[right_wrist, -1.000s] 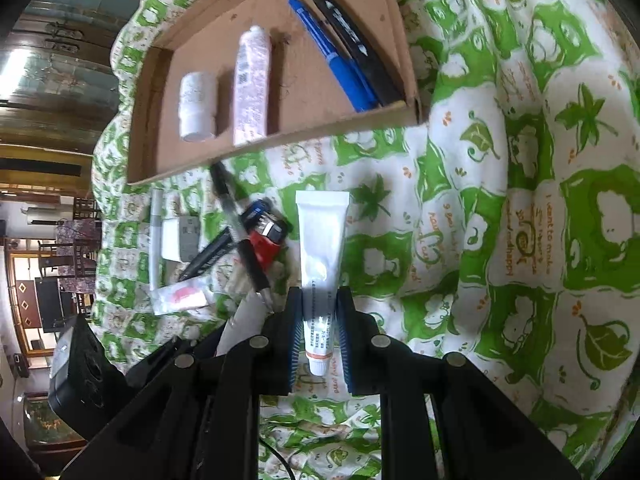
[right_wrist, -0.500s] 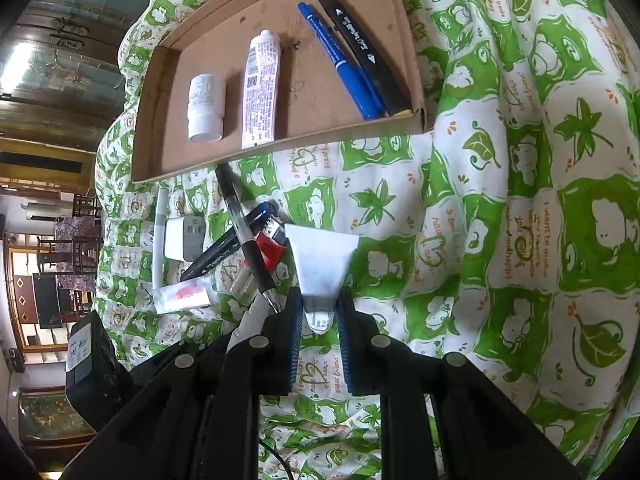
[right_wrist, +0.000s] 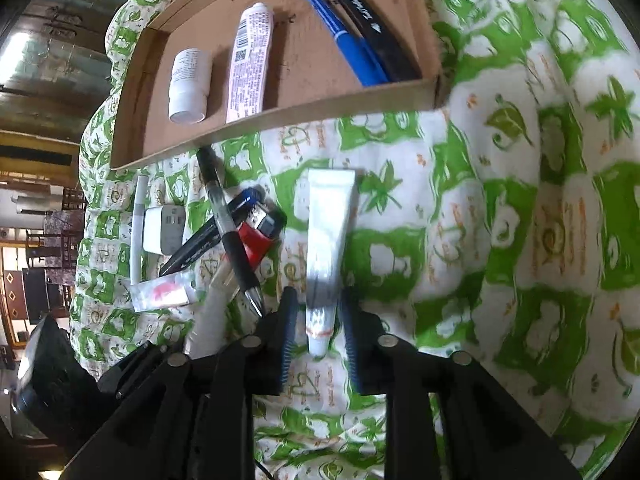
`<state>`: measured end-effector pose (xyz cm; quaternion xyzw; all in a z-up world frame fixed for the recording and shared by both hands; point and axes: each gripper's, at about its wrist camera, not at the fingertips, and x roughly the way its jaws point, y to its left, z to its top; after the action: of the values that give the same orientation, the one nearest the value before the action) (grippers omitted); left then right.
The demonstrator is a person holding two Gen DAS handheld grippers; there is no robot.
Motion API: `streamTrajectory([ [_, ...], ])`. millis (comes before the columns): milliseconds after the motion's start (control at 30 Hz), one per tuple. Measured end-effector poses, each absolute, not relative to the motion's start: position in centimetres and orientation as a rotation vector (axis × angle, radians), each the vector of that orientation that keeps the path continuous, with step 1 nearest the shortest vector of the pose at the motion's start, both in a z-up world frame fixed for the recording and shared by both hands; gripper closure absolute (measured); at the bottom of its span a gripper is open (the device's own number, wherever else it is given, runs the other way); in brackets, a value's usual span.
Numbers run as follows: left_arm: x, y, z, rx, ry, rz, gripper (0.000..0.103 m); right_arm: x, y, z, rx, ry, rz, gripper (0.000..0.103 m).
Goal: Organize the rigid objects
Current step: 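Hold the white tube in the right gripper while the left holds the spray bottle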
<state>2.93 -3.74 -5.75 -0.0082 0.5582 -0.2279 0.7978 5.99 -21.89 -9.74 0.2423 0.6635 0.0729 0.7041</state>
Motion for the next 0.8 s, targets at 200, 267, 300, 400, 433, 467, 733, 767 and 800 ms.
streamTrajectory([
  [200,3.0,-2.6,-5.1,-0.049,1.175,-0.486,0.073,6.2,-21.2,-10.5,0.485,1.485,0.16,0.086],
  [267,3.1,-2.6,-5.0,-0.053,1.169,-0.484,0.073,6.2,-21.2,-10.4,0.484,1.481,0.165,0.086],
  [300,3.0,-2.4,-4.8,-0.054,1.165,-0.482,0.073,6.1,-21.3,-10.1,0.496,1.471,0.171,0.087],
  [400,3.3,-2.3,-4.8,-0.071,1.147,-0.478,0.073,5.9,-21.6,-8.6,0.535,1.432,0.205,0.087],
  [433,3.5,-2.3,-4.7,-0.075,1.142,-0.476,0.073,5.8,-21.7,-8.1,0.547,1.419,0.217,0.087],
  [467,3.7,-2.2,-4.7,-0.081,1.137,-0.474,0.073,5.7,-21.8,-7.5,0.561,1.402,0.229,0.087],
  [733,4.7,-2.3,-3.2,-0.037,1.085,-0.415,0.072,6.1,-22.7,-6.4,0.596,1.363,0.229,0.087],
  [767,4.8,-2.3,-3.0,-0.035,1.077,-0.407,0.073,6.0,-22.7,-6.4,0.599,1.367,0.229,0.087],
  [800,5.1,-2.2,-2.7,-0.034,1.069,-0.399,0.072,6.0,-22.7,-6.4,0.599,1.369,0.23,0.087],
])
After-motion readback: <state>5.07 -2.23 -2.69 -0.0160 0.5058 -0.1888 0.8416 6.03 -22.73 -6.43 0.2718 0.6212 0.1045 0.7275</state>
